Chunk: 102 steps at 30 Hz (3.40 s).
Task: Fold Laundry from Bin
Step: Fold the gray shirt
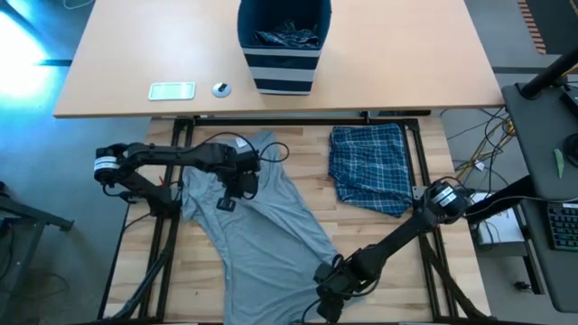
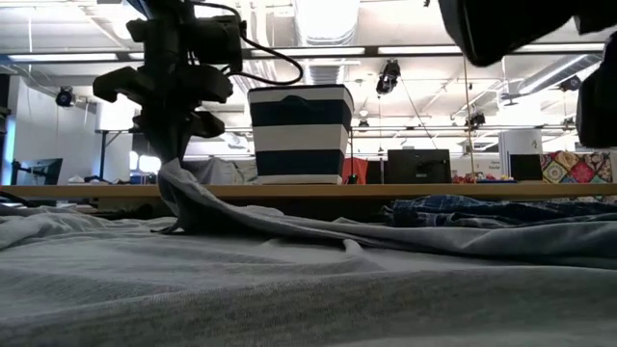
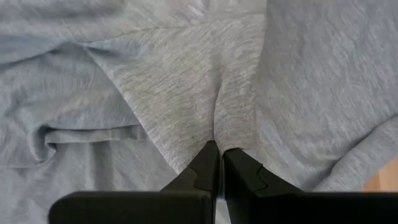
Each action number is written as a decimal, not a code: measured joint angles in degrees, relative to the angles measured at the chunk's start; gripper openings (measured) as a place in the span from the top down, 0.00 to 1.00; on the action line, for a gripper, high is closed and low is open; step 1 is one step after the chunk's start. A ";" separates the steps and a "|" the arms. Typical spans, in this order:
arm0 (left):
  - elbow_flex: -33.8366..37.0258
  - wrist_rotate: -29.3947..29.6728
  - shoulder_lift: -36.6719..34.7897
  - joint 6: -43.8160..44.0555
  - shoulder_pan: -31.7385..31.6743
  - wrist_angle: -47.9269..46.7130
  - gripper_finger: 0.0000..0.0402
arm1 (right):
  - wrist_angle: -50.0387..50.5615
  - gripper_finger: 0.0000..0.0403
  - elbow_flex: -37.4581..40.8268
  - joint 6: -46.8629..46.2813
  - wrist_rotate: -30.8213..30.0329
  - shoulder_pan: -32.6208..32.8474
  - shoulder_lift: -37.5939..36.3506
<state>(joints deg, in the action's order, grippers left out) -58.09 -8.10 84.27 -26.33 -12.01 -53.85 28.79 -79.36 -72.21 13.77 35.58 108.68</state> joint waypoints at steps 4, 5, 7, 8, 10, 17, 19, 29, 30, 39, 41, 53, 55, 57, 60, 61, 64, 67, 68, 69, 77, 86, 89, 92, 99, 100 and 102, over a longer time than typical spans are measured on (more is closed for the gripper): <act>-0.27 -0.09 -0.02 1.58 0.00 -1.66 0.96 | 6.78 0.64 -0.02 -0.55 -3.88 -0.08 -3.20; -0.58 -0.05 -0.02 2.16 -0.01 -2.76 0.93 | 9.14 0.64 0.03 -1.52 -5.27 -0.09 -4.28; -1.74 -0.04 -0.08 3.02 -0.01 -5.36 0.87 | 12.02 0.64 0.92 -3.79 -6.34 -0.09 -5.38; -2.29 -0.06 -0.48 3.31 0.02 -6.17 0.83 | 12.96 0.64 1.61 -4.81 -6.35 -0.07 -5.50; -3.01 -0.15 -1.40 3.84 0.95 -7.12 0.76 | 12.57 0.64 2.91 -6.52 -5.91 0.13 -5.42; -0.69 -4.56 -4.05 6.31 12.68 10.16 0.64 | 10.12 0.64 4.79 -10.79 -4.86 0.82 -5.49; 0.43 -3.51 -2.93 9.08 17.42 20.23 0.65 | 9.91 0.64 4.43 -11.43 -5.01 0.92 -5.49; -1.15 5.77 13.05 14.33 24.36 41.51 0.79 | 9.88 0.64 3.61 -13.62 -4.21 2.01 -5.55; -1.45 5.77 14.43 14.09 24.46 42.61 0.80 | 9.91 0.64 3.61 -13.76 -3.91 2.05 -5.56; -7.02 6.81 25.38 10.34 25.36 45.98 0.81 | 9.90 0.64 3.61 -15.27 -2.83 2.07 -5.60; -8.16 8.48 27.05 10.15 25.36 45.88 0.81 | 9.89 0.64 3.61 -15.28 -2.79 2.07 -5.62; -13.59 11.48 32.46 8.99 25.36 42.76 0.81 | 9.92 0.64 3.61 -15.75 -1.56 2.31 -5.64; -14.02 11.71 32.50 9.25 25.36 42.48 0.81 | 9.90 0.64 3.61 -15.74 -1.56 2.33 -5.64; -14.49 11.71 32.54 9.29 25.31 42.02 0.82 | 9.82 0.64 3.61 -15.82 -1.56 2.33 -5.66; -14.37 11.71 32.54 9.29 25.19 41.99 0.88 | 9.71 0.64 3.61 -15.78 -1.49 2.44 -5.70; -14.13 11.71 32.54 9.31 25.14 41.88 0.92 | 9.64 0.64 3.61 -15.77 -1.43 2.56 -5.72; -13.76 11.69 32.54 10.01 25.10 41.82 0.98 | 9.58 0.64 3.61 -15.85 -1.32 2.82 -5.84; -13.77 11.88 32.52 10.34 25.10 41.71 0.99 | 9.53 0.64 3.61 -15.88 -1.23 2.97 -5.84; -14.00 11.98 32.52 10.34 25.10 41.15 0.99 | 9.49 0.64 3.61 -15.88 -1.17 2.97 -5.84; -14.42 12.00 32.52 10.35 25.07 40.32 1.00 | 9.45 0.64 3.61 -15.88 -1.14 2.97 -5.84; -19.81 12.10 29.61 9.75 25.00 30.57 1.00 | 8.99 0.64 3.61 -15.80 -1.21 2.94 -5.84; -19.49 12.06 26.16 3.70 24.92 20.69 1.00 | 8.15 0.64 5.86 -13.95 -2.27 3.18 -3.21; -17.57 12.01 25.93 2.71 24.92 19.20 1.00 | 7.46 0.64 7.40 -13.60 -1.74 3.18 -2.09; -15.05 11.65 25.23 2.60 24.92 19.54 1.00 | 5.28 0.64 9.15 -13.54 -1.12 3.26 -1.96; -13.26 11.09 24.13 3.50 24.86 21.28 0.96 | 5.07 0.64 7.98 -12.67 -0.63 3.32 -3.52; -13.52 10.31 23.68 3.98 24.85 21.31 0.94 | 5.07 0.64 7.02 -12.85 -1.49 3.36 -4.01; -14.30 9.83 23.16 4.76 24.88 21.34 0.90 | 4.51 0.64 4.67 -14.30 -3.50 3.38 -4.53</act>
<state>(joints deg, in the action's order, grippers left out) -72.39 1.74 107.42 -21.57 12.86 -32.51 33.31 -74.69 -86.51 10.27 38.96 104.15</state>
